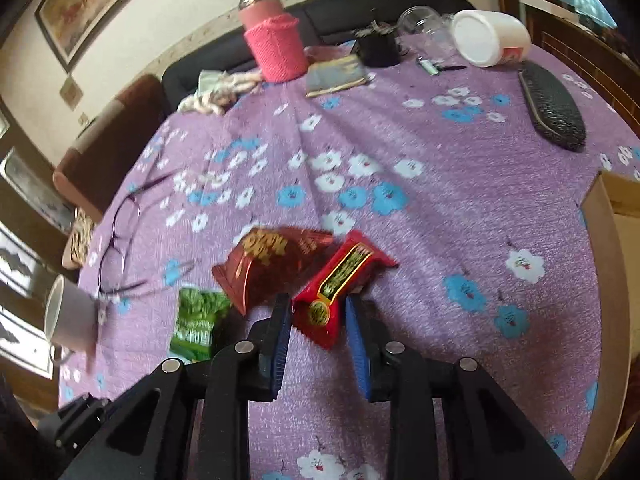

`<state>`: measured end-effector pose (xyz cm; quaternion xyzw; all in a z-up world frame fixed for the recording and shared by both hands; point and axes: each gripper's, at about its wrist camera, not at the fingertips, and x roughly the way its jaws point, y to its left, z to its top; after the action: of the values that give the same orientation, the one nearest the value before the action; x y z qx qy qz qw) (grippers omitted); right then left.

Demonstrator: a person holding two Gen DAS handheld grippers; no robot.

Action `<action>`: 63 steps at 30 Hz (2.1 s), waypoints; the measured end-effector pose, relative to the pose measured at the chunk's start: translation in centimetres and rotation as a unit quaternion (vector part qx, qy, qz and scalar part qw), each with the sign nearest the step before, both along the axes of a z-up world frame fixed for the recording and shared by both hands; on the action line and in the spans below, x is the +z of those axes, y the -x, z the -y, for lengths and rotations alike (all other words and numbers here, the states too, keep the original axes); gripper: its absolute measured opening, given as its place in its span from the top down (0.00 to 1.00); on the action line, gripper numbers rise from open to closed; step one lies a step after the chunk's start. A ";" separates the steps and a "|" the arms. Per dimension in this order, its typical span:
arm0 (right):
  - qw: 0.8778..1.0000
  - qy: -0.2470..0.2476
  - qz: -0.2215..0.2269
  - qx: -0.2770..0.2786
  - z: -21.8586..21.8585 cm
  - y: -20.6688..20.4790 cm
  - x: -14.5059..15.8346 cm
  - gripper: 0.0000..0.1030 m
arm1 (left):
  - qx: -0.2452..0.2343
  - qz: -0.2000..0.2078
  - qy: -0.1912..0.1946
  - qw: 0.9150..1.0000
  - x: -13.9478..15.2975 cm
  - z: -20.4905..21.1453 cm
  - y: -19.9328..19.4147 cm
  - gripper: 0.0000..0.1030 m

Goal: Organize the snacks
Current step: 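Grasp another red candy bar with the right gripper while the left gripper holds the clear packet, then carry the clear packet and red candy bar into the tray and open both grippers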

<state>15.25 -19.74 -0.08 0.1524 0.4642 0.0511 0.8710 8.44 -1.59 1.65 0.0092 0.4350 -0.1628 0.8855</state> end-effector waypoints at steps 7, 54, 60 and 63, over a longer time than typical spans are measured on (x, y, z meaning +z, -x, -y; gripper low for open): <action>1.000 0.000 -0.014 -0.013 -0.1 -2.7 -0.1 0.68 | -0.004 0.002 0.001 1.000 0.1 0.2 0.0 0.82; 0.986 -0.079 0.148 -0.019 7.0 10.5 4.3 0.81 | -0.066 0.069 0.025 0.995 2.4 3.7 3.7 0.82; 0.981 -0.099 0.145 -0.079 10.7 10.7 4.5 0.81 | -0.081 0.047 0.037 0.995 2.6 5.9 4.3 0.82; 0.978 -0.110 0.138 -0.111 13.1 10.9 4.5 0.81 | -0.095 0.037 0.035 0.994 3.0 7.7 4.6 0.82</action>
<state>4.32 -32.87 4.45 0.2891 0.3109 0.0254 0.9050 3.81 -9.33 4.67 0.0253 0.3928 -0.2605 0.8816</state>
